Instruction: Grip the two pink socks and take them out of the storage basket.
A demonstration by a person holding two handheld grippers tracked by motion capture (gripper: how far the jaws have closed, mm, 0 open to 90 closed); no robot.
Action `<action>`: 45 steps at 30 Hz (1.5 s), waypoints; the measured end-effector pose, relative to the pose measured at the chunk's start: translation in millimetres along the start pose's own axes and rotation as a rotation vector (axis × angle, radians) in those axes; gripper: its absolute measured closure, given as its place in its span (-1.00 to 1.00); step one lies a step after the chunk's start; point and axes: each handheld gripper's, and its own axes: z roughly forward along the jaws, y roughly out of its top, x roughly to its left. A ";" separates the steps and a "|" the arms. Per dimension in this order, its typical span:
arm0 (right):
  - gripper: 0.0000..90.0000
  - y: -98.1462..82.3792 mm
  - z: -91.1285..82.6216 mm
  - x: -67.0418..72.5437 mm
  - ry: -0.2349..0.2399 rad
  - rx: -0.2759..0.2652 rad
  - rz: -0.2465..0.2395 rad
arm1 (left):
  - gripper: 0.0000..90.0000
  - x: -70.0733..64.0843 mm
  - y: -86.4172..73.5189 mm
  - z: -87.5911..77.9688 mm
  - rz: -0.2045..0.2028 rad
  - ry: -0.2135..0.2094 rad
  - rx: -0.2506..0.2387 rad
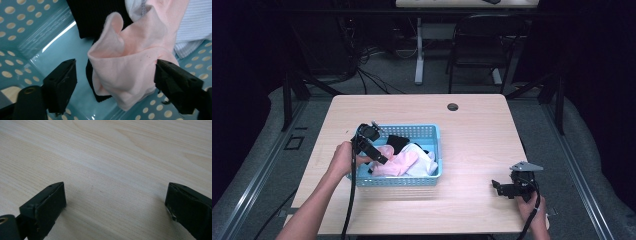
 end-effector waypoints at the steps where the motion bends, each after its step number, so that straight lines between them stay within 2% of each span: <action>1: -0.94 0.0 0.0 0.0 0.000 0.000 0.000 | -0.50 0.7 0.7 1.3 0.000 -0.002 0.010; 3: -0.94 0.0 0.0 0.0 0.000 0.000 0.000 | -0.39 1.7 1.4 4.0 -0.012 -0.005 0.021; 4: -0.94 0.0 0.0 0.0 0.000 0.000 0.000 | -0.25 2.8 2.1 6.9 -0.015 -0.003 0.043; 6: -0.94 0.0 0.0 0.0 0.000 0.000 0.000 | -0.22 3.3 2.5 8.0 -0.016 -0.001 0.052; 7: -0.94 0.0 0.0 0.0 0.000 0.000 0.000 | -0.07 3.6 2.7 9.0 -0.022 -0.002 0.056; 8: -0.94 0.0 0.0 0.0 0.000 0.000 0.000 | -0.07 3.9 3.0 9.7 -0.020 0.000 0.062; 9: -0.94 0.0 0.0 0.0 0.001 -0.001 0.000 | 0.08 3.6 3.3 11.3 -0.019 -0.007 0.069; 10: -0.94 0.0 0.0 0.0 0.001 -0.001 0.000 | 0.13 3.6 3.3 11.3 -0.019 -0.007 0.069; 13: -0.94 0.0 0.0 0.0 0.000 0.000 0.000 | 0.39 1.4 4.1 11.8 -0.004 -0.014 0.068; 14: -0.94 0.0 0.0 0.0 0.000 0.000 0.000 | 0.39 0.1 4.5 11.7 0.000 -0.013 0.070; 15: -0.94 0.0 0.0 0.0 0.000 0.000 0.000 | 0.52 -2.2 5.4 11.3 0.015 -0.005 0.075; 20: -0.94 0.0 0.0 0.0 0.000 0.000 -0.001 | 0.74 -6.4 6.1 9.8 0.030 0.007 0.085; 30: -0.94 0.0 0.0 0.0 0.000 0.000 0.000 | 0.77 -11.2 7.6 -3.9 0.038 0.022 0.085; 36: -0.94 0.0 0.1 0.1 -0.001 -0.001 0.001 | 0.73 -11.1 10.3 -16.8 0.047 0.032 0.071; 45: -0.94 0.0 0.0 0.0 0.000 0.000 -0.001 | 0.71 -11.1 12.4 -27.2 0.053 0.043 0.072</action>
